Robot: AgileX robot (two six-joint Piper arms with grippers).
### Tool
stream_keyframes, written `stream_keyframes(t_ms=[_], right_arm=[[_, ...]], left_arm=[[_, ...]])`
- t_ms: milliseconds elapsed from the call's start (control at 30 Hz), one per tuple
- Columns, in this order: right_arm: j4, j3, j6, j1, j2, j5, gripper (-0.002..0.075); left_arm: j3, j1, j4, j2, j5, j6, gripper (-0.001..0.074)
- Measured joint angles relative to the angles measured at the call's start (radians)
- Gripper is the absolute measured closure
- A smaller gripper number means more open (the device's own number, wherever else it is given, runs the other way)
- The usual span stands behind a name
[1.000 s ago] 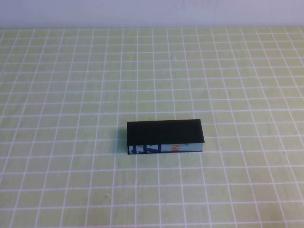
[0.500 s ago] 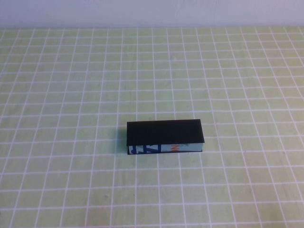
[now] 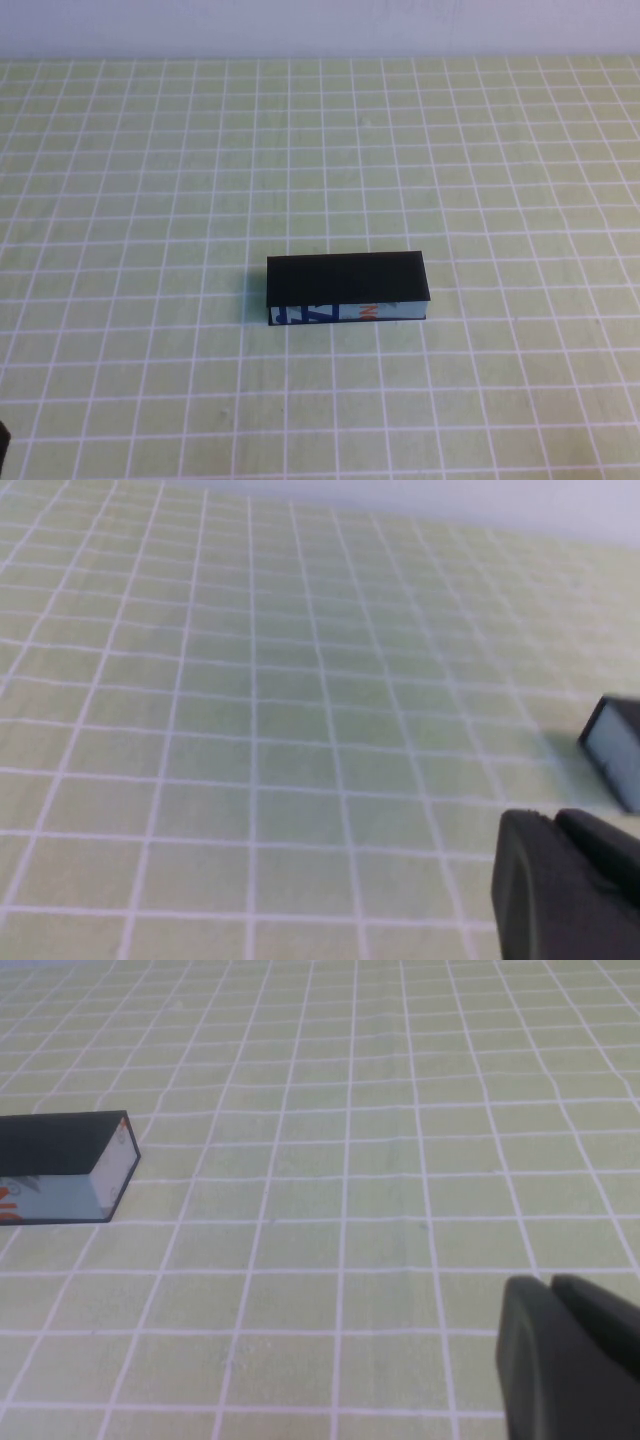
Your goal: Take glasses out of glasses case
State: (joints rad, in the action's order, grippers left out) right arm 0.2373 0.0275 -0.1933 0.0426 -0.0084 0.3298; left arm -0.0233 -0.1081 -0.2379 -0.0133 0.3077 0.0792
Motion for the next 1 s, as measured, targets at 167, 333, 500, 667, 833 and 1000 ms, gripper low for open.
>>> stream_keyframes(t_ms=[167,333,500,667,833,1000], right_arm=[[0.000,0.000,0.000,0.000,0.000,0.000,0.0743],[0.000,0.000,0.000,0.000,0.000,0.000,0.0743],[0.000,0.000,0.000,0.000,0.000,0.000,0.0743],[0.000,0.000,0.000,0.000,0.000,0.000,0.0743],[0.000,0.000,0.000,0.000,0.000,0.000,0.0743],[0.000,0.000,0.000,0.000,0.000,0.000,0.0743]], left_arm=[[-0.002,0.000,-0.273,0.000,-0.116,-0.005,0.0739],[-0.002,0.000,-0.443,0.000,-0.184,-0.011,0.0739],[0.015,0.000,-0.486,0.029,-0.127,-0.024,0.0739],[0.162,0.000,-0.465,0.227,0.044,-0.028,0.0739],[0.347,0.000,-0.414,0.499,0.238,0.055,0.0739],[0.547,0.000,-0.402,0.767,0.417,0.210,0.0739]])
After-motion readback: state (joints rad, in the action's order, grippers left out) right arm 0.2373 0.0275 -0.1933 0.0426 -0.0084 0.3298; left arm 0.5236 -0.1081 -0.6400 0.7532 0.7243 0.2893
